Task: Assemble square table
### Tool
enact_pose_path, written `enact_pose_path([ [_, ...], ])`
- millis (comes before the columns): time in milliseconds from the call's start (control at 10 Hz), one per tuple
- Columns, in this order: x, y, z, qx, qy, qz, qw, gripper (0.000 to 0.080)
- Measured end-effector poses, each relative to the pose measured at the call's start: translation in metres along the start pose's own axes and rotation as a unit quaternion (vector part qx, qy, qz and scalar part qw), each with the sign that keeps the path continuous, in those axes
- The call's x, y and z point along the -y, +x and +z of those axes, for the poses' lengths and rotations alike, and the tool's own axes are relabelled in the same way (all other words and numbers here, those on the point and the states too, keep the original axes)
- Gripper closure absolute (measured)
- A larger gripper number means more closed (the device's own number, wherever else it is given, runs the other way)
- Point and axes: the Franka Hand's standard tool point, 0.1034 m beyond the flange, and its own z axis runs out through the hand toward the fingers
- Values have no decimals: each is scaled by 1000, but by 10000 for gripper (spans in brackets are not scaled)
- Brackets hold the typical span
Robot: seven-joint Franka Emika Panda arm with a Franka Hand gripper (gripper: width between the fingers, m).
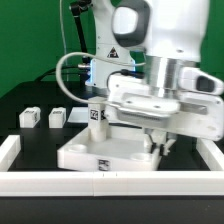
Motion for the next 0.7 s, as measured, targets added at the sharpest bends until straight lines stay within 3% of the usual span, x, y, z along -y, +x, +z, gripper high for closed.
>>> enact_pose_path([
  [100, -1, 0, -2, 1, -11, 4, 1000, 736],
  [500, 0, 5, 3, -7, -8, 8, 1000, 736],
  [700, -28, 7, -1, -23, -4, 1, 1000, 736],
])
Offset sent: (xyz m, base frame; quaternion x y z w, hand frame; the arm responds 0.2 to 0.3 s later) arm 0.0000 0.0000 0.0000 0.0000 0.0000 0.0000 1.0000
